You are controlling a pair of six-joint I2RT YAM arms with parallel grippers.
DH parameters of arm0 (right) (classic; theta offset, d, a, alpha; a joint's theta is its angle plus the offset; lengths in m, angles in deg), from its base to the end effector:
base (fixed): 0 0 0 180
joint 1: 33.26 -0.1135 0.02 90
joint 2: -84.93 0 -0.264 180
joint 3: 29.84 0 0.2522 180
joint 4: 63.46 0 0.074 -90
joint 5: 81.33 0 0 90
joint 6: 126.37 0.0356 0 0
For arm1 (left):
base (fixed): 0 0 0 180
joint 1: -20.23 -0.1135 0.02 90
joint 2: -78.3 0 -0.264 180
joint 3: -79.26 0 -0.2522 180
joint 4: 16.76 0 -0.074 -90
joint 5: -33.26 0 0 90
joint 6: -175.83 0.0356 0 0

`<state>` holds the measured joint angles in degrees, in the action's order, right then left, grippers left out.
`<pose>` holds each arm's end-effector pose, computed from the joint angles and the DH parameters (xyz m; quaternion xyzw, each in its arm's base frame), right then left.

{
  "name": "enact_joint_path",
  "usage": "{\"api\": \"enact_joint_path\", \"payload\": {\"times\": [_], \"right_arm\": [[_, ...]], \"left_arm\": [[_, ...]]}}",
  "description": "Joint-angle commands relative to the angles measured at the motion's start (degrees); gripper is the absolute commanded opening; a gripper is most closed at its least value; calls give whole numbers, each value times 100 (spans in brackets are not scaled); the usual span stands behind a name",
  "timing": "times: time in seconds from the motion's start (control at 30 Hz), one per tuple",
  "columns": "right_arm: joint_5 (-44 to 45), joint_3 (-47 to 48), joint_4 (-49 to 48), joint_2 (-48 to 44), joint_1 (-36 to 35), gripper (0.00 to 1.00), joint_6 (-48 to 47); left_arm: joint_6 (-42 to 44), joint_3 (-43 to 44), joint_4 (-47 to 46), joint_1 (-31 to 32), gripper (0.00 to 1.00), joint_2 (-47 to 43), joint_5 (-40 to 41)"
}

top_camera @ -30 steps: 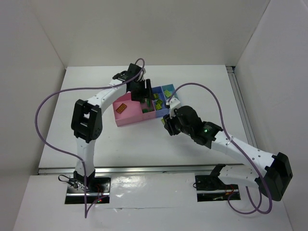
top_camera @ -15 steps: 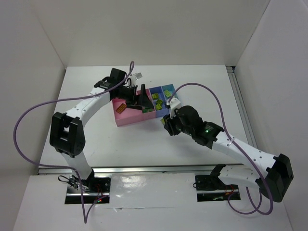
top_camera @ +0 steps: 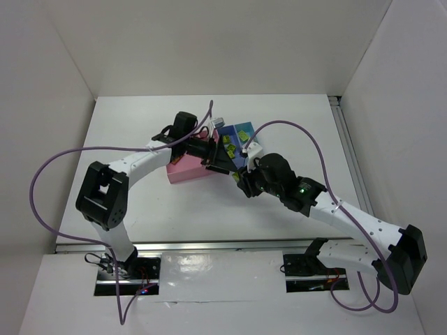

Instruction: Sort the legos into containers by color

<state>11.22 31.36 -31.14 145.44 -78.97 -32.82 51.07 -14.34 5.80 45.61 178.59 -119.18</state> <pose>0.1656 0.1675 0.2889 -0.3038 0.8183 0.1855 0.4513 0.3341 -0.1934 0.2590 0.1703 0.7800 -0.5935 0.1015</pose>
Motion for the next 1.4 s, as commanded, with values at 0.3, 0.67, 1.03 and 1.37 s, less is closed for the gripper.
{"api": "enact_joint_path", "payload": {"times": [0.3, 0.67, 1.03, 1.37], "right_arm": [[-149, 195, -73, 22, 36, 7, -39], [-202, 195, -73, 22, 36, 7, -39], [-88, 90, -20, -110, 36, 6, 13], [18, 90, 33, -224, 36, 6, 14]], "left_arm": [[-92, 514, -256, 291, 81, 429, -85], [118, 637, 26, 397, 47, 544, 21], [224, 857, 316, 274, 0, 606, 266], [216, 1102, 649, -7, 0, 553, 995]]}}
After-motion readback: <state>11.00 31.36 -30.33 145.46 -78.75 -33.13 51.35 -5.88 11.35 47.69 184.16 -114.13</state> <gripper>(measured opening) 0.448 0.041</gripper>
